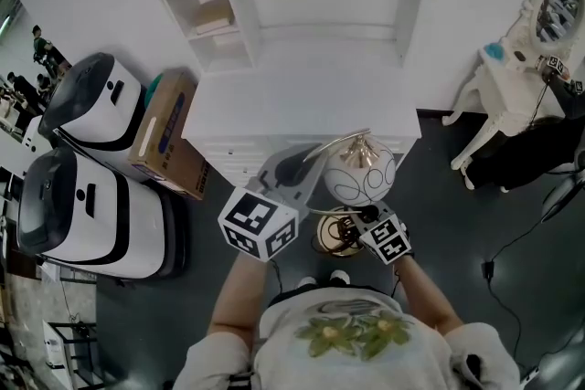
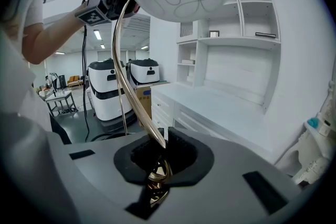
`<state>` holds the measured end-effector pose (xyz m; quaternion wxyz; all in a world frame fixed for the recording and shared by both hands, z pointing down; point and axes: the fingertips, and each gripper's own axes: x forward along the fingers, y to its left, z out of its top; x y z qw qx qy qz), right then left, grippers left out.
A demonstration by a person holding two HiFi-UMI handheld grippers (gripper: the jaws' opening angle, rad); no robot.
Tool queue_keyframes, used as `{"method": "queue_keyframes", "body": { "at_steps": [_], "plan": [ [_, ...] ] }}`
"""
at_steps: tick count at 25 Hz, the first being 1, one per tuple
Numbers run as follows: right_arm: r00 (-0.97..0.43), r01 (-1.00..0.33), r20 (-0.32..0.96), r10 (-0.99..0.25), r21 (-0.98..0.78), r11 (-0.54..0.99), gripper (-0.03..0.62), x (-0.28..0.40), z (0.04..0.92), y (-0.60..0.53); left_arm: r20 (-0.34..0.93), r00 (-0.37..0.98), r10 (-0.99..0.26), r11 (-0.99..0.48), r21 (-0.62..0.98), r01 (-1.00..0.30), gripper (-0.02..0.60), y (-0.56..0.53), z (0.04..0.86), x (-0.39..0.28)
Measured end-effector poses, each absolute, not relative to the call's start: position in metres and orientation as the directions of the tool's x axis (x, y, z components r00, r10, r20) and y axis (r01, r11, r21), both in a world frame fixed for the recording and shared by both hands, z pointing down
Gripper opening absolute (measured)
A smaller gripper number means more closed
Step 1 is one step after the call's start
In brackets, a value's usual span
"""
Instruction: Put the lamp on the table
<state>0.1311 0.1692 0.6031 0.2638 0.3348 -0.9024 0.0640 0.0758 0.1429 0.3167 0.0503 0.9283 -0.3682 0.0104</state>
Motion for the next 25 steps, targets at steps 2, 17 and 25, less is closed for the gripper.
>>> {"method": "queue_keyframes", "body": {
  "at_steps": [2,17,25],
  "plan": [
    [-0.64,-0.635,0.515,-0.571,0.065,0.77,0.043,0.138,0.607,0.164,0.057,0.724,-0.687,-0.719,0.089,-0.689,0.028,0.139,0.32,0.082],
    [-0.644,-0.628,0.514,-0.567,0.067,0.775,0.043,0.164,0.609,0.143,0.049,0.722,-0.69,-0.718,0.078,-0.691,0.029,0.123,0.322,0.108],
    [-0.632,-0.641,0.514,-0.579,0.072,0.764,0.043,0.16,0.62,0.12,0.057,0.732,-0.679,-0.729,0.065,-0.681,0.029,0.101,0.33,0.106]
  ]
}}
